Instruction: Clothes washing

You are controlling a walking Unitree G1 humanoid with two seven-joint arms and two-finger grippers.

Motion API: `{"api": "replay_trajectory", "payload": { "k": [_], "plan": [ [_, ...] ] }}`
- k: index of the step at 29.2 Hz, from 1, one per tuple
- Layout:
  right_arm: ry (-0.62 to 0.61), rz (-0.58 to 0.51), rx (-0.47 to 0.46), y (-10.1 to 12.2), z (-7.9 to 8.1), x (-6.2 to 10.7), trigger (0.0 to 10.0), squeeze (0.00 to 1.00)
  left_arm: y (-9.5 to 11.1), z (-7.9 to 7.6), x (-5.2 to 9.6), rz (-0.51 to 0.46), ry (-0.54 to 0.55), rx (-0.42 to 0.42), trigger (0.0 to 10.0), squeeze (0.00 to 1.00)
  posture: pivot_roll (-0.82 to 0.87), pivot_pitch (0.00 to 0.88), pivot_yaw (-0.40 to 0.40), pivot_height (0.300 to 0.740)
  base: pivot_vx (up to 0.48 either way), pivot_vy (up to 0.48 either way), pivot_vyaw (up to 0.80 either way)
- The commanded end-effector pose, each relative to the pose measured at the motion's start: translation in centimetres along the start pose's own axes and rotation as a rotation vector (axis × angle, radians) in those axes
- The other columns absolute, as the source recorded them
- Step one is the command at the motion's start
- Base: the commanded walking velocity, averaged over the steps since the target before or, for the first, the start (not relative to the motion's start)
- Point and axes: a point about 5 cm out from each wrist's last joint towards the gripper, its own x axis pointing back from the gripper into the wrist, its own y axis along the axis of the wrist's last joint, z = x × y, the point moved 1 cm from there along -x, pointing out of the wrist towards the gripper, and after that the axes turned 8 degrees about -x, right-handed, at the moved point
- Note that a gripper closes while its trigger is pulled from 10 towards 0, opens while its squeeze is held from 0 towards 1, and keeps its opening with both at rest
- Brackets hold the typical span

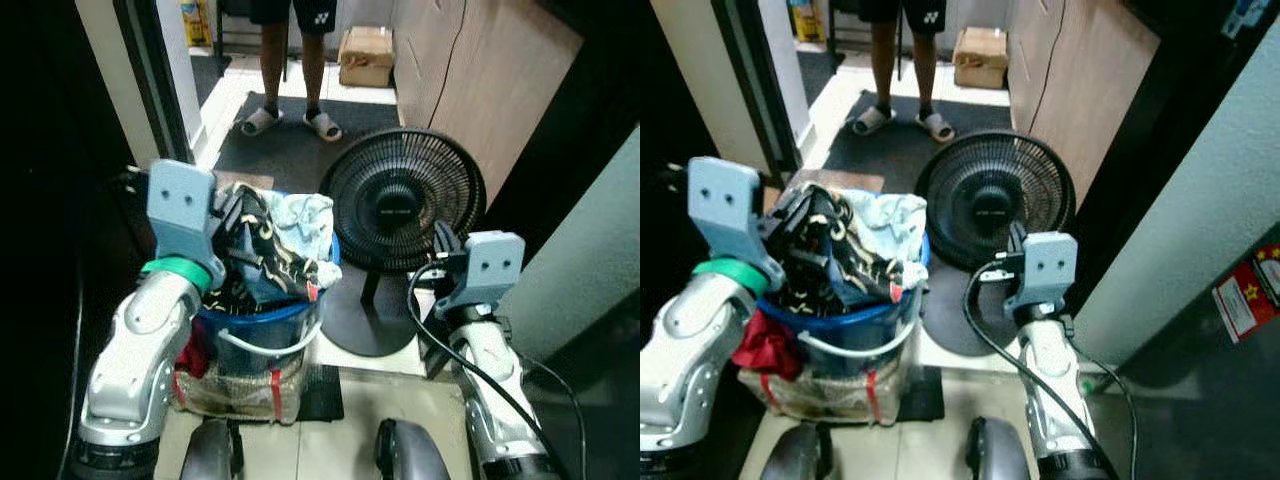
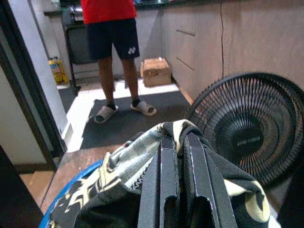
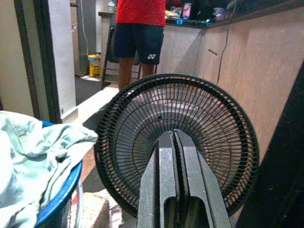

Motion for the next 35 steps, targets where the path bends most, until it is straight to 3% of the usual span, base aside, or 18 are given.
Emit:
{"api": "replay_trajectory", "payload": {
  "k": [1, 5, 10, 35],
  "plan": [
    [-0.002, -0.013, -0.005, 0.6, -0.1, -0.4, 10.0, 0.00, 0.7, -0.1, -0.5, -0.034, 0.010, -0.005, 10.0, 0.00, 0.11, 0.000, -0.022, 0.585, 0.000, 0.000, 0.00],
    [0.024, 0.021, 0.014, 0.7, 0.0, -1.2, 10.0, 0.00, 1.6, 0.1, -1.3, -0.060, 0.021, -0.001, 10.0, 0.00, 0.11, 0.000, -0.023, 0.585, 0.000, 0.000, 0.00],
    [-0.041, -0.013, 0.003, 1.4, -0.6, -2.0, 10.0, 0.00, 2.2, 0.4, -1.6, -0.083, 0.028, -0.018, 10.0, 0.00, 0.11, 0.000, -0.018, 0.605, 0.000, 0.000, 0.00],
    [-0.050, 0.001, 0.007, 1.4, -0.7, -2.0, 10.0, 0.00, 1.9, 0.1, -1.7, -0.073, 0.027, -0.019, 10.0, 0.00, 0.11, 0.000, -0.013, 0.670, 0.000, 0.000, 0.00]
  ]
}}
